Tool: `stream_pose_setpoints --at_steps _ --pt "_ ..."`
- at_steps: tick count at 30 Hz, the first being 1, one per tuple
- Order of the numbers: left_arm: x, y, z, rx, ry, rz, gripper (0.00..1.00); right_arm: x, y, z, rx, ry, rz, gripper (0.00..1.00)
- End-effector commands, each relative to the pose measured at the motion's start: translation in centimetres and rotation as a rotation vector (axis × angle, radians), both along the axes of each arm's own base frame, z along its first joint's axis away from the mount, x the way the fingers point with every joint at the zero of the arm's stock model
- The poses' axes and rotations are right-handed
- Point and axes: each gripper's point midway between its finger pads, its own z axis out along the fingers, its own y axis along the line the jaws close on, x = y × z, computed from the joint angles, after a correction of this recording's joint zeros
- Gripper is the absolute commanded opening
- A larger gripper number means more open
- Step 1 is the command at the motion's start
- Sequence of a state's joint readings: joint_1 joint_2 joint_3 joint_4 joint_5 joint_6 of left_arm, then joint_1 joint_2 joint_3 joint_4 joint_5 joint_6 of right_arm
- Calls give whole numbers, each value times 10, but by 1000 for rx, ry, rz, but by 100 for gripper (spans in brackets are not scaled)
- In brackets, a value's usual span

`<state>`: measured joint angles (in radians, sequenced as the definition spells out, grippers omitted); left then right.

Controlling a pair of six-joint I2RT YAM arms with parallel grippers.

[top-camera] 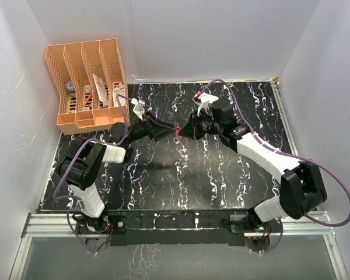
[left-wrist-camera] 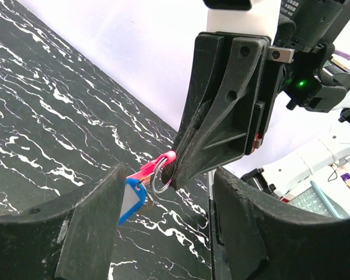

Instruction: Put the keys on the keyring

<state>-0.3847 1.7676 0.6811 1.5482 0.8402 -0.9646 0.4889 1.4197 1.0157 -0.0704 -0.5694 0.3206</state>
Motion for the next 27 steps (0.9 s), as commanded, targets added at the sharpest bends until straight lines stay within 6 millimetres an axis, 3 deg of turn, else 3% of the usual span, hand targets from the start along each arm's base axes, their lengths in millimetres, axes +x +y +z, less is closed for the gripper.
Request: stream_pose_setpoints --at_steps 1,5,16,27 --pt "-10 4 30 -77 -159 -36 57 2 5 34 61 -109 22 0" --pt "-9 2 27 -80 -152 -51 47 0 6 37 69 -109 33 0" --pt "-6 1 31 -80 -183 -48 45 -5 9 41 90 -104 61 0" --pt "-8 1 34 -79 -194 -56 21 -4 11 40 96 -102 67 0"
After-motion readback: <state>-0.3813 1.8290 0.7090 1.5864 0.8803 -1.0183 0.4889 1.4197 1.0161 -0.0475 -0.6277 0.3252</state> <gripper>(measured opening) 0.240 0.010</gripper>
